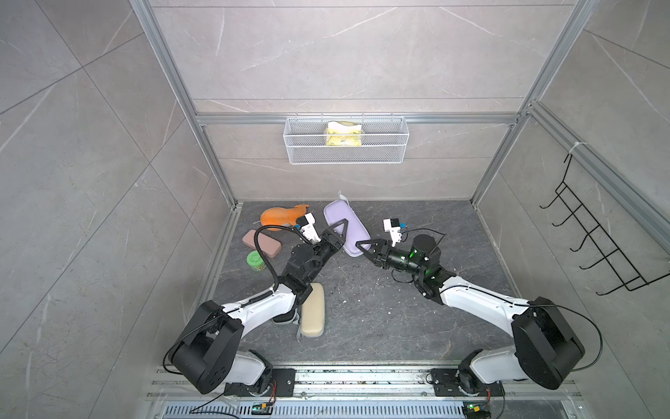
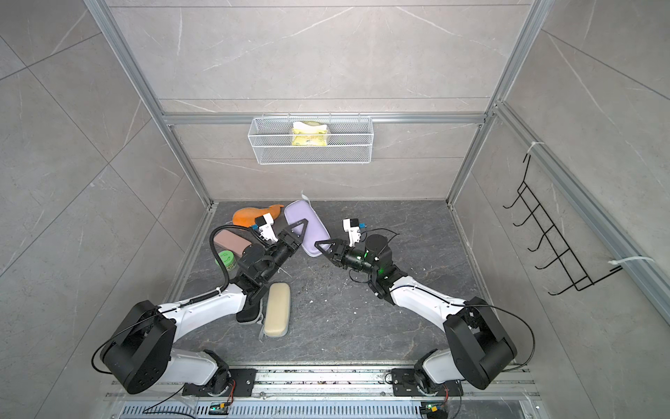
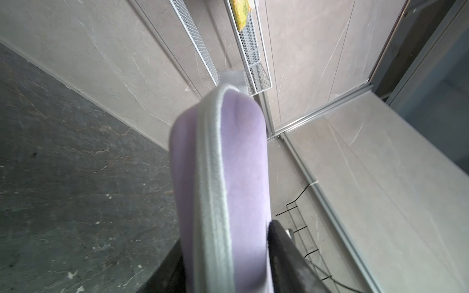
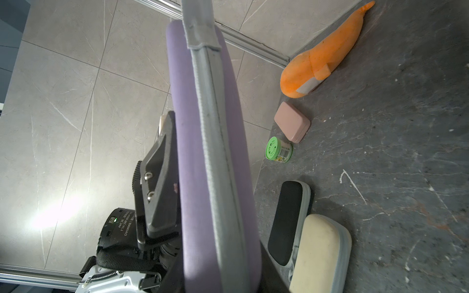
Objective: Put umbrellas into zippered umbrella sleeves
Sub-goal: Adjust the umbrella sleeve.
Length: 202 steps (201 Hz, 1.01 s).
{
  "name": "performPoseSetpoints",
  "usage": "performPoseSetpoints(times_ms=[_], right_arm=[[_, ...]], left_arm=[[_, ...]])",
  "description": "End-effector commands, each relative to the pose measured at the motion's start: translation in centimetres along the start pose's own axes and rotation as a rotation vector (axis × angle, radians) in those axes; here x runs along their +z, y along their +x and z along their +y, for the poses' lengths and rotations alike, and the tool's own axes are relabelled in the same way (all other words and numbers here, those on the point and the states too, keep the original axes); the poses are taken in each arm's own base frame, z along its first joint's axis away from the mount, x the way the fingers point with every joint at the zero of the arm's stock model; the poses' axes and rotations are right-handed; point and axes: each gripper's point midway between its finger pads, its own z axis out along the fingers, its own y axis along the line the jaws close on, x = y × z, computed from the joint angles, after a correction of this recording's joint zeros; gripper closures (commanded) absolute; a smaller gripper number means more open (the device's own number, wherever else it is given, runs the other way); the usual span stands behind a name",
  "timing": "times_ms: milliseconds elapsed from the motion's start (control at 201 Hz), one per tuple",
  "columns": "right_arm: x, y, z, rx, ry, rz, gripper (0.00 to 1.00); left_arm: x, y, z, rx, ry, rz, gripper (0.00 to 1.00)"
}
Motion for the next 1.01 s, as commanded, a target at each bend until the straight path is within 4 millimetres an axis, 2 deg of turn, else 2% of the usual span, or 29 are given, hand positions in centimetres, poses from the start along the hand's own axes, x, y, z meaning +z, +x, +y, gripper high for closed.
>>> performPoseSetpoints(times_ms=[0, 115, 309, 423, 518, 592, 767, 1001], right_arm=[[-0.3, -0.4, 2.7, -0.07, -0.083, -0.021, 0.88], [-0.4, -0.3, 2.7, -0.07, -0.088, -0.012, 0.91], [-0.9, 0.2, 3.9, -0.086, -0.121, 0.089, 0.97], [-1.1, 1.5, 4.0, -0.08, -0.145, 0.183, 0.99], [-1.4, 2.6, 4.1, -0.084, -0.167, 0.253, 1.0], [-1.6, 3.2, 4.5, -0.092, -0.183, 0.292, 1.0], [-1.7, 4.0, 4.6, -0.108, -0.183, 0.371, 1.0], [-1.6, 4.1, 4.3, -0.127, -0.168, 0.42, 0.99]], left_arm=[[-0.8, 0.9, -3.2, 0.052, 0.092, 0.079, 0.44], [-1.3, 1.0, -3.0, 0.049, 0.089, 0.115, 0.36], [-3.6, -0.4, -0.6, -0.008, 0.051, 0.193, 0.21], [-4.7, -1.1, -0.2, -0.006, 0.044, 0.27, 0.2], [-5.1, -2.0, 0.4, -0.017, 0.021, 0.321, 0.22], [-5.4, -1.9, 0.9, -0.028, 0.003, 0.395, 0.25], [-5.8, -0.8, -0.4, -0.014, 0.039, 0.535, 0.3], [-5.6, -0.1, -1.3, -0.017, 0.088, 0.622, 0.49]])
